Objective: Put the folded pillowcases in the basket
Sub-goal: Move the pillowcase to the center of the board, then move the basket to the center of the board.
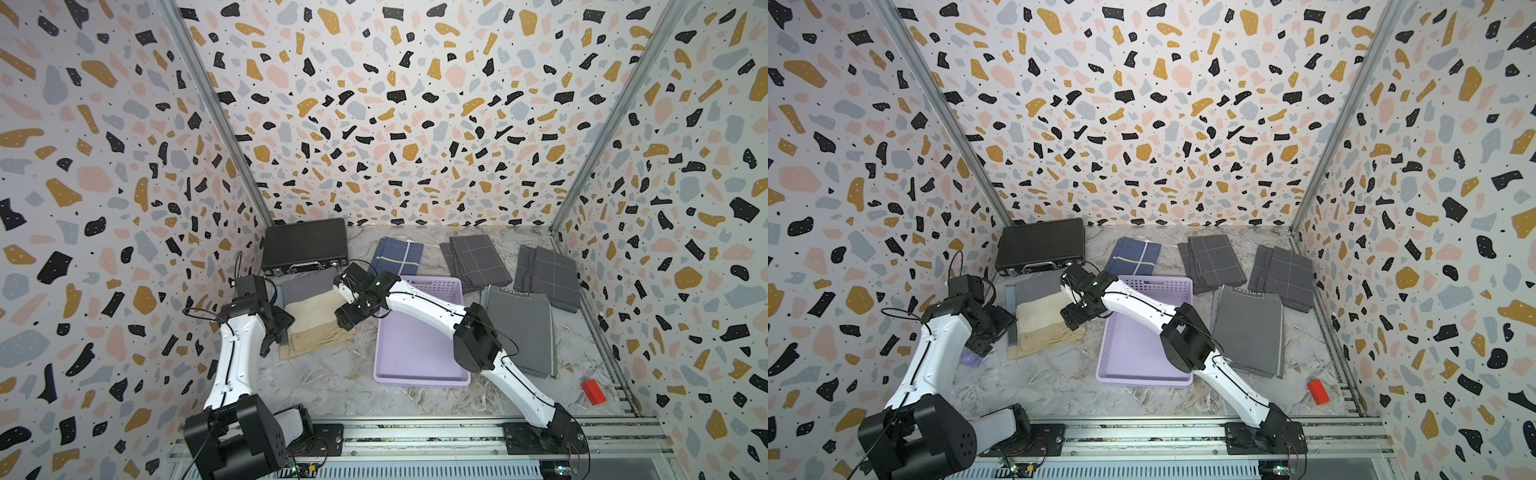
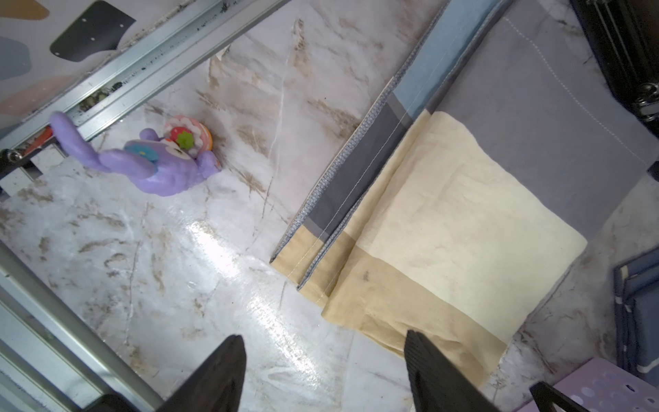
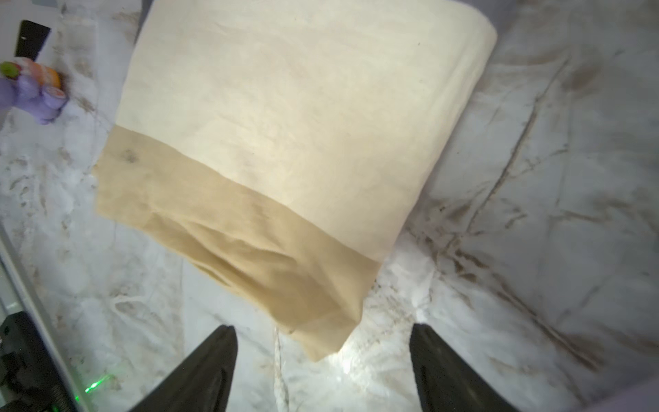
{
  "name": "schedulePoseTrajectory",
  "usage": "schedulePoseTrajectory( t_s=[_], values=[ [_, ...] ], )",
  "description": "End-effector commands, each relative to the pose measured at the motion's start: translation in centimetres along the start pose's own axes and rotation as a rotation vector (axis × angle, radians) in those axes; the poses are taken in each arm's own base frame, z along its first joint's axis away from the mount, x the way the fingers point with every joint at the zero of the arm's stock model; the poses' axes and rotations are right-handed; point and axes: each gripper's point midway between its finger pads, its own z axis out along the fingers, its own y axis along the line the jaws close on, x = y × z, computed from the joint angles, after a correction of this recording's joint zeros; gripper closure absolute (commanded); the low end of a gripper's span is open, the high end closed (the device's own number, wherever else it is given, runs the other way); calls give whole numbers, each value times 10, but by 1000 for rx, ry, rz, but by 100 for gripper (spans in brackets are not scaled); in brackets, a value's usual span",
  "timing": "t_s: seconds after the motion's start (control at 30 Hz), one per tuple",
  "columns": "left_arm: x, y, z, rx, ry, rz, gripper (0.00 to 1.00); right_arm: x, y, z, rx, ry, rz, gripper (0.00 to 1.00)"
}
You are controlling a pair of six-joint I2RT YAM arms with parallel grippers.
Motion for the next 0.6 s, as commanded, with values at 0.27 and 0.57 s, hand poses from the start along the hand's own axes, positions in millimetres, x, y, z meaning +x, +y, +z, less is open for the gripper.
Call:
schedulePoseTrajectory(
  t_s=[0.27,0.57],
  values=[
    [6,2,5,26,-7,-11,25,13,-6,20,5,62,99,25],
    [3,1,7,20,-15,-8,25,29,9,16,-96,91,167,88]
  ],
)
